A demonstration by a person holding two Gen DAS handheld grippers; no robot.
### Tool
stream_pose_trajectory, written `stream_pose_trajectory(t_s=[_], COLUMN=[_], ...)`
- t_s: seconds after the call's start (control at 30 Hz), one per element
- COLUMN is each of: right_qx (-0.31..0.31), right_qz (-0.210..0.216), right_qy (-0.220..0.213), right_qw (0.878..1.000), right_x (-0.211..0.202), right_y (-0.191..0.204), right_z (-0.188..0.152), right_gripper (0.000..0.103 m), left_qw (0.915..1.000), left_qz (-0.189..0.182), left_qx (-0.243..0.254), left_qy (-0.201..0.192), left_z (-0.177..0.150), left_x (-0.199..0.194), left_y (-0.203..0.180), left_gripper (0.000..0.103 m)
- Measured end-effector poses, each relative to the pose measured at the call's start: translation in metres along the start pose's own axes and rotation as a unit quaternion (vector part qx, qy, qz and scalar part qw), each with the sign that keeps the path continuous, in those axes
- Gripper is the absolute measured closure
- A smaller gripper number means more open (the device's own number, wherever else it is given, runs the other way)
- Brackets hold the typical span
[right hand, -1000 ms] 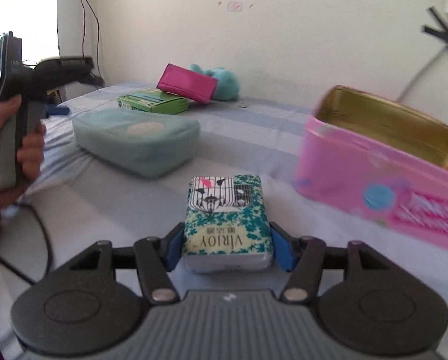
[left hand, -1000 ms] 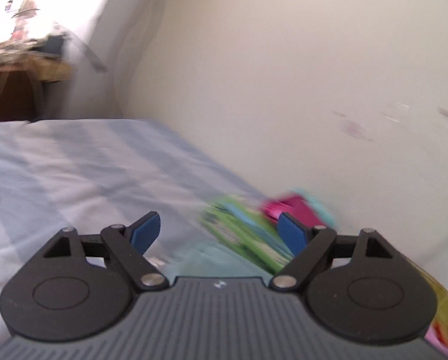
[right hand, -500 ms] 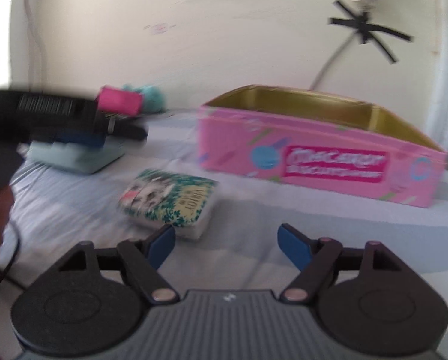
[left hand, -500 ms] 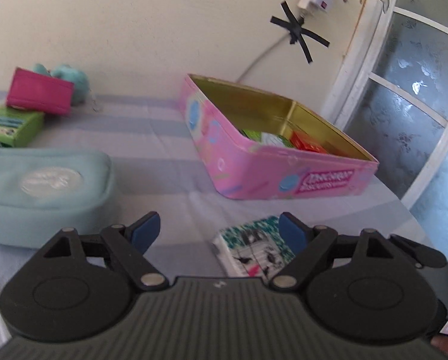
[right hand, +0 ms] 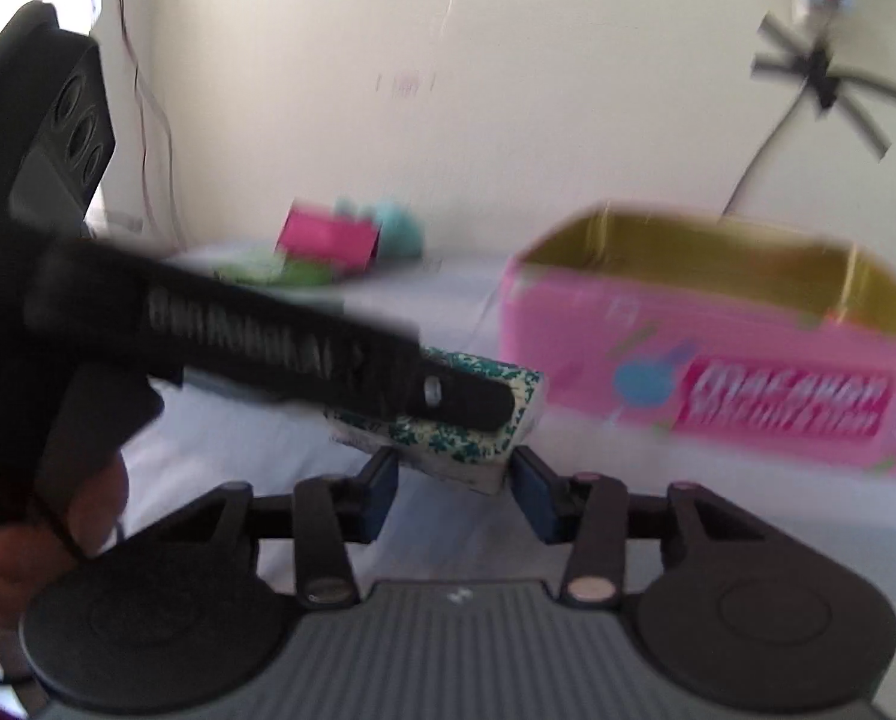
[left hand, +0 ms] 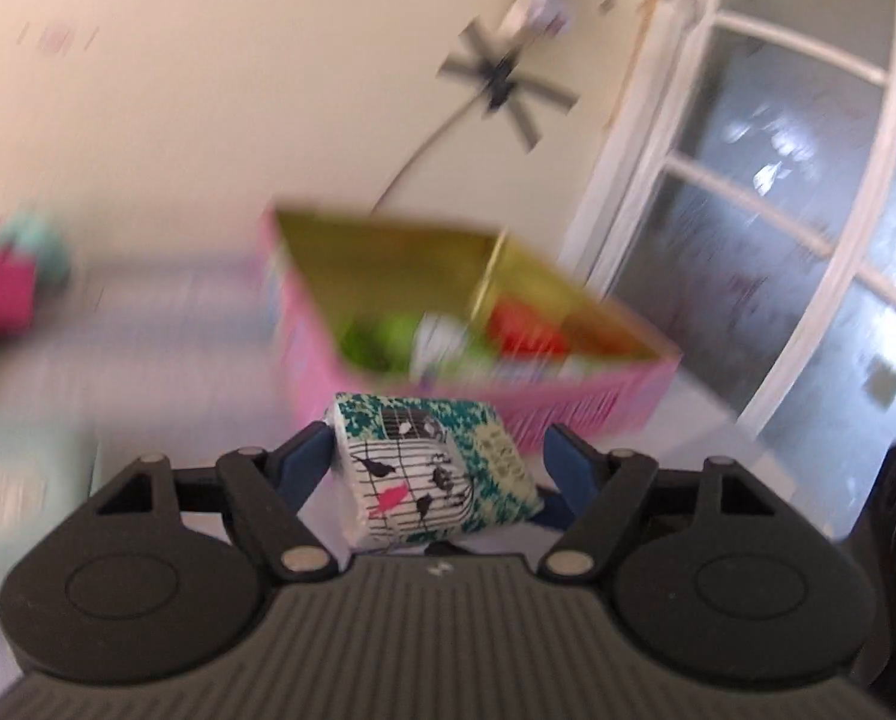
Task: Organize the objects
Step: 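Carry the tissue pack into the pink tin and open the left gripper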
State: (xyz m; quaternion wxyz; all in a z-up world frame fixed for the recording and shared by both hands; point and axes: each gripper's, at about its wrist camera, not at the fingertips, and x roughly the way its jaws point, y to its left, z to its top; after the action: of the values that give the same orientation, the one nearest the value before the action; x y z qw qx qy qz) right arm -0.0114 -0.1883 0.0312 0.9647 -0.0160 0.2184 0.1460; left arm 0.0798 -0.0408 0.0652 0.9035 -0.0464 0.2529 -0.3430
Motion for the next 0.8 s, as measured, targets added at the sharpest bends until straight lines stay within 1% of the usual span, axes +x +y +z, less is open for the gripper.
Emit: stream_pose_trajectory(t_s=[0.1,0.17,0.23,0.33,0.43,0.47,0.5,0.53,0.57,0.6,0.63,0.7,0.8], right_qx=[-0.002,0.001,0.014,0.035,0.061,0.073,0.08,0.082,0.078,0.076,0.077,0.084,0.069], right_qz=[-0.026,-0.05,-0.071,-0.104,-0.133,-0.147,-0.169,-0.199,-0.224,-0.237,-0.243,-0.242,-0.236], right_qy=[-0.056,-0.072,-0.073,-0.06,-0.042,-0.038,-0.039,-0.041,-0.038,-0.038,-0.044,-0.055,-0.06], right_qw=[0.998,0.996,0.995,0.992,0.988,0.986,0.982,0.976,0.971,0.968,0.966,0.965,0.967], right_x=[-0.008,-0.004,0.006,0.024,0.043,0.048,0.053,0.057,0.06,0.059,0.057,0.052,0.051], right_y=[-0.012,-0.025,-0.043,-0.071,-0.1,-0.107,-0.113,-0.118,-0.121,-0.124,-0.125,-0.125,-0.12], right_z=[0.015,0.026,0.033,0.039,0.042,0.042,0.04,0.037,0.033,0.03,0.029,0.026,0.021], right_gripper=[0.061,0.06,0.06,0.06,0.06,0.06,0.059,0.057,0.053,0.052,0.052,0.046,0.045], left_qw=[0.999,0.9982,0.9983,0.998,0.9961,0.9954,0.9948,0.9945,0.9948,0.9954,0.9957,0.9956,0.9949], left_qz=[-0.005,-0.007,-0.014,-0.022,-0.015,-0.005,0.014,0.03,0.036,0.039,0.045,0.059,0.077], left_qx=[0.039,0.053,0.054,0.059,0.086,0.096,0.101,0.101,0.095,0.088,0.081,0.073,0.065], left_qy=[-0.022,-0.026,-0.018,-0.009,-0.003,0.0,0.002,0.003,0.003,0.003,0.003,0.002,-0.007], left_z=[0.024,0.035,0.042,0.047,0.048,0.046,0.045,0.044,0.042,0.04,0.038,0.034,0.032], left_x=[0.019,0.039,0.063,0.091,0.118,0.127,0.134,0.138,0.14,0.139,0.138,0.132,0.116], left_y=[-0.018,-0.027,-0.033,-0.045,-0.059,-0.061,-0.063,-0.063,-0.061,-0.057,-0.055,-0.048,-0.039], left_gripper=[0.02,0.02,0.02,0.02,0.018,0.018,0.018,0.018,0.017,0.017,0.017,0.017,0.017])
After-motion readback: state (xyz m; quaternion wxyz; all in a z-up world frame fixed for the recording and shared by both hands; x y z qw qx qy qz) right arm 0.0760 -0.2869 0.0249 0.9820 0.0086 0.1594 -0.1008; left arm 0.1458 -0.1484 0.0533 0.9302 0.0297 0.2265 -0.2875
